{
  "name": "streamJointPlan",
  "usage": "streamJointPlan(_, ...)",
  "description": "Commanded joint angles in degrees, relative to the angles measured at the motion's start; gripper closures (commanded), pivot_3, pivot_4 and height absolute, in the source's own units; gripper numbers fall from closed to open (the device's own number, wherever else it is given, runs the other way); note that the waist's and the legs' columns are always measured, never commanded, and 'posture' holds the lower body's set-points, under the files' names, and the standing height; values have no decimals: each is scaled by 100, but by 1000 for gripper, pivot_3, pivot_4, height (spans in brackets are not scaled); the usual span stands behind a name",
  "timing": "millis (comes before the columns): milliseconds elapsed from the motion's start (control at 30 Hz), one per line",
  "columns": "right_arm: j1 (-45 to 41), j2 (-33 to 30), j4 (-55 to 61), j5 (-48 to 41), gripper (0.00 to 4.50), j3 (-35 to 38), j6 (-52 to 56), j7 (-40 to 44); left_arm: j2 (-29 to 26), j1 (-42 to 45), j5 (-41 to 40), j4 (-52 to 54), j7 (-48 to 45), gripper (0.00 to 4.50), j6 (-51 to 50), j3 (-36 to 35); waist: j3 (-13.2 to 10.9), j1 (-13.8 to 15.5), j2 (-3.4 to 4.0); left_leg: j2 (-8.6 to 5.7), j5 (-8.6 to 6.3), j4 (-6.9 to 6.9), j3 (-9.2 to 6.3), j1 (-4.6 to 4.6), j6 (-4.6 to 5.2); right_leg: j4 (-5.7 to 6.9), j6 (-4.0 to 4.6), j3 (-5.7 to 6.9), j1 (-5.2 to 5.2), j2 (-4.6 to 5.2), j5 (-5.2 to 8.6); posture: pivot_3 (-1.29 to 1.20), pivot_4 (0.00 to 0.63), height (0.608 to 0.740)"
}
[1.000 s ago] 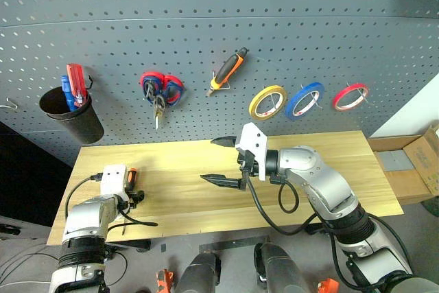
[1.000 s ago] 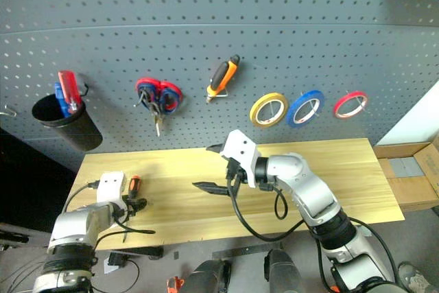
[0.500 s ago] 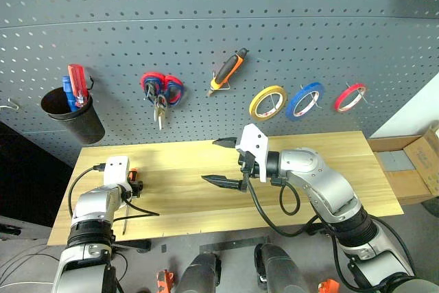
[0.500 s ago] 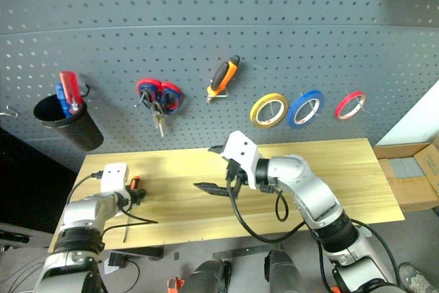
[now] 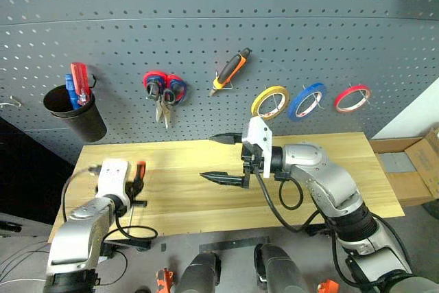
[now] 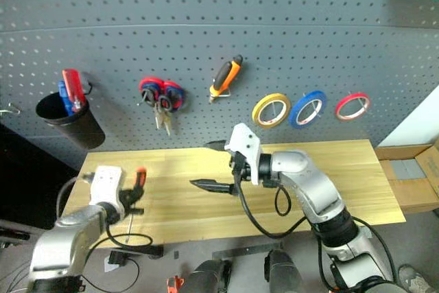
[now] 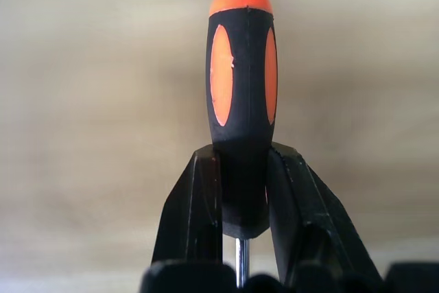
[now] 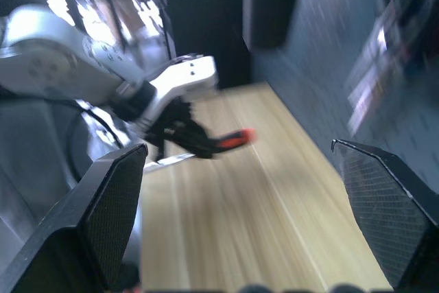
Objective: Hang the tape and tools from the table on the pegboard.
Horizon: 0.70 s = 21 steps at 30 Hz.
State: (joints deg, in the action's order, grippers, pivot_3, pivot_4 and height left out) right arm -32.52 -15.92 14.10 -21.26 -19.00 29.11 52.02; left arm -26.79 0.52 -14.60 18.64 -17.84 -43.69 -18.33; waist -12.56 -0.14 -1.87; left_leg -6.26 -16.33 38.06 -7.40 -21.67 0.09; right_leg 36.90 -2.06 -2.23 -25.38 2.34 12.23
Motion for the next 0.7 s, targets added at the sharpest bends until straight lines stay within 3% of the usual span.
streamJointPlan(33,-259,129,121,-191,0,90,-297,227,213,-87,-250,857,-7,3938,913,-498,53,28,3,0,0,0,0,0,0,-2,0,1,0,0,0,77,136,740)
streamJointPlan(200,-673,363,-100,-168,0,166,-486,252,368,432,-601,1046,145,3938,2000,-1223,105,70,-13,2,4,-1,1,4,-7,4,4,5,0,-3,-2,103,114,740)
streamJointPlan(400,-996,583,-358,-103,0,264,-777,196,-308,1345,-1010,999,201,3938,2150,-1824,186,162,-68,0,7,3,2,5,-11,3,8,7,1,-7,-5,117,105,740)
streamJointPlan(533,-1329,937,-825,251,0,332,-1030,-374,-706,1947,-834,530,397,3938,2274,-1832,218,164,-70,0,9,3,4,16,-14,7,13,13,6,-9,-8,122,103,740)
streamJointPlan(700,-1426,1099,-1128,585,0,274,-1348,-659,-788,2537,-545,-315,489,3938,2783,-1534,264,164,-72,0,9,-8,11,31,-14,7,13,14,9,-13,-8,121,103,740)
